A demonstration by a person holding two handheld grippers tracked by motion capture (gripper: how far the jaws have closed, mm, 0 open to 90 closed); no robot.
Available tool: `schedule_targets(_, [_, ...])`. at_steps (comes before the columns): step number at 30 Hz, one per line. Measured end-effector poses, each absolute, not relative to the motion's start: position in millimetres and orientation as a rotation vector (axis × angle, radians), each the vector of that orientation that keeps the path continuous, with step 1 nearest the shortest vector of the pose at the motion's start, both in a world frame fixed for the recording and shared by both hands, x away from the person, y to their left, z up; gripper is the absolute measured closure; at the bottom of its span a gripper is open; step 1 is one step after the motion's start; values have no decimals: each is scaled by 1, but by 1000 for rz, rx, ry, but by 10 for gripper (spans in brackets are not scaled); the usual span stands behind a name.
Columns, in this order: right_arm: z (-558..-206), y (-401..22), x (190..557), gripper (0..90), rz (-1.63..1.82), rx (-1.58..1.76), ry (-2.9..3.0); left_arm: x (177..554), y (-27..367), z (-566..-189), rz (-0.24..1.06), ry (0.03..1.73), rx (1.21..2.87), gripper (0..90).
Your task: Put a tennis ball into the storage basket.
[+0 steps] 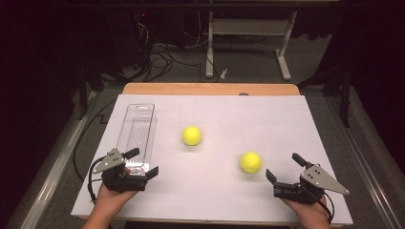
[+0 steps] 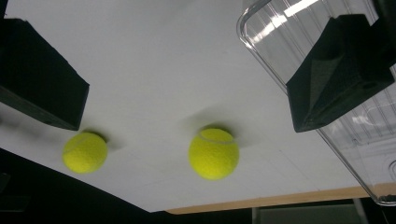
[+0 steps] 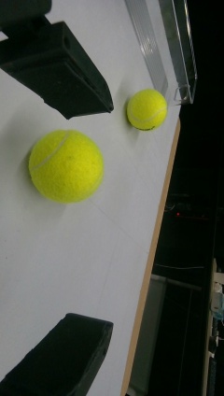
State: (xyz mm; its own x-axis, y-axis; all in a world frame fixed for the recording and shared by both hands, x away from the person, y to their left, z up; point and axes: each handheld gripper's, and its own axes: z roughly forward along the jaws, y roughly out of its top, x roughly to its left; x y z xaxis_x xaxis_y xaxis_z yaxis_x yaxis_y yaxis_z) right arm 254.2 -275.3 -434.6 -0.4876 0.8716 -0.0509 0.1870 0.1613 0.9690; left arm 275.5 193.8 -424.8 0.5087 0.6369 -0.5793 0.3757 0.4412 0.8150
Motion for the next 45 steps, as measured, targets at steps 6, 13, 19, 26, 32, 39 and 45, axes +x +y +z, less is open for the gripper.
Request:
schedule_targets(6, [-435,-276,254,3,1369,1006,1796,275,194,-425,214,1086,1161,4])
schedule_targets(13, [-436,-275,255,3,1371,1005,1799,275,195,-424,216,1087,1155,4])
schedule_targets(19, [-437,-274,254,3,1372,1002,1807,276,195,-424,214,1087,1155,4])
schedule_targets(26, [-438,-274,255,3,1377,996,1808,276,194,-425,209,1087,1163,4])
schedule_targets(32, [-438,-274,255,3,1379,997,1807,276,194,-425,210,1089,1160,4])
schedule_targets(39, [-438,-275,255,3,1384,999,1805,277,197,-423,215,1093,1148,4])
schedule_targets(45, [-439,-274,255,3,1384,999,1812,277,200,-422,224,1088,1160,3])
